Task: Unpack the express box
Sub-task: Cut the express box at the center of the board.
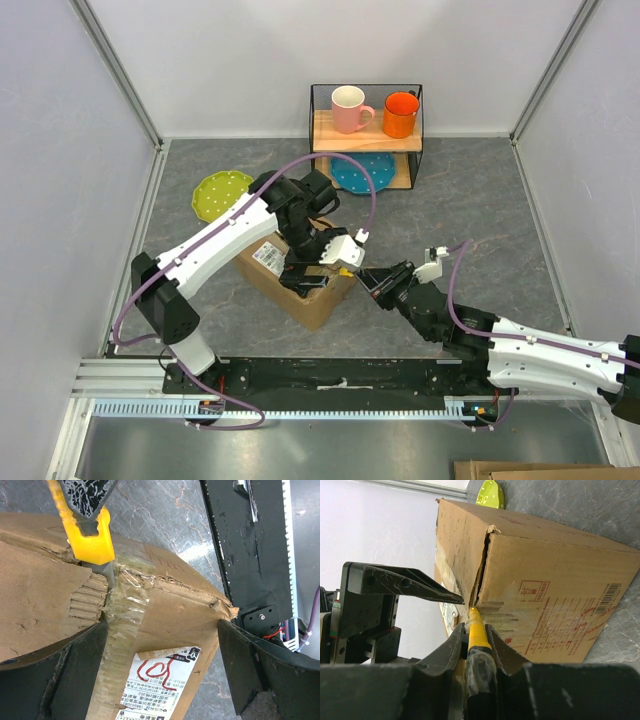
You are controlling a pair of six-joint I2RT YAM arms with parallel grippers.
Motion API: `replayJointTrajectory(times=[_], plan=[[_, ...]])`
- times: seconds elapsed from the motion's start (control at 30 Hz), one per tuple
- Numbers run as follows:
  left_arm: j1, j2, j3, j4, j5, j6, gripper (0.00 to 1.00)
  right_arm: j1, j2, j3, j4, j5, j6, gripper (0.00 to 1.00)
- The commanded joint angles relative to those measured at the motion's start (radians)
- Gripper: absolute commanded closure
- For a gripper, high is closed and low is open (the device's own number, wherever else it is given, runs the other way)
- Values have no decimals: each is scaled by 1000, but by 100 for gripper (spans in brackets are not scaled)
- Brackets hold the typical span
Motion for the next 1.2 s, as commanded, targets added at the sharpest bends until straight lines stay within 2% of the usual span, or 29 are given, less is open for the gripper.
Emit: replayJointTrajectory(times=[0.0,0.37,0.47,0.6,0.67,0.77,0.8,0.87,0.9,0.93,0.97,1.17], plan=[[24,65,-8,-28,-83,52,1,23,61,-41,-26,-146,-49,100],[24,152,12,-8,-124,57,1,78,140,-42,60,-169,-41,100],[19,168,80,-78,-101,67,1,78,131,-47,45,-163,-44,100],[6,111,113,-86,-61,55,3,78,114,-59,29,-157,-38,100],[-7,90,101,-86,-70,42,9,77,109,-64,23,-160,-33,100],[-8,54,102,-86,-75,15,23,78,89,-64,8,-155,-33,100],[-8,42,105,-86,-72,11,36,78,85,-62,0,-154,-33,100],[-8,33,110,-86,-69,-3,53,77,68,-61,-9,-146,-35,100],[-8,30,110,-86,-70,-6,80,78,60,-58,-21,-141,-37,100],[-8,27,110,-86,-72,-15,91,77,57,-58,-23,-141,-40,100],[-8,24,110,-86,-74,-20,98,78,49,-53,-26,-138,-43,100],[-8,16,110,-86,-66,-46,98,78,39,-35,-49,-118,-52,100]])
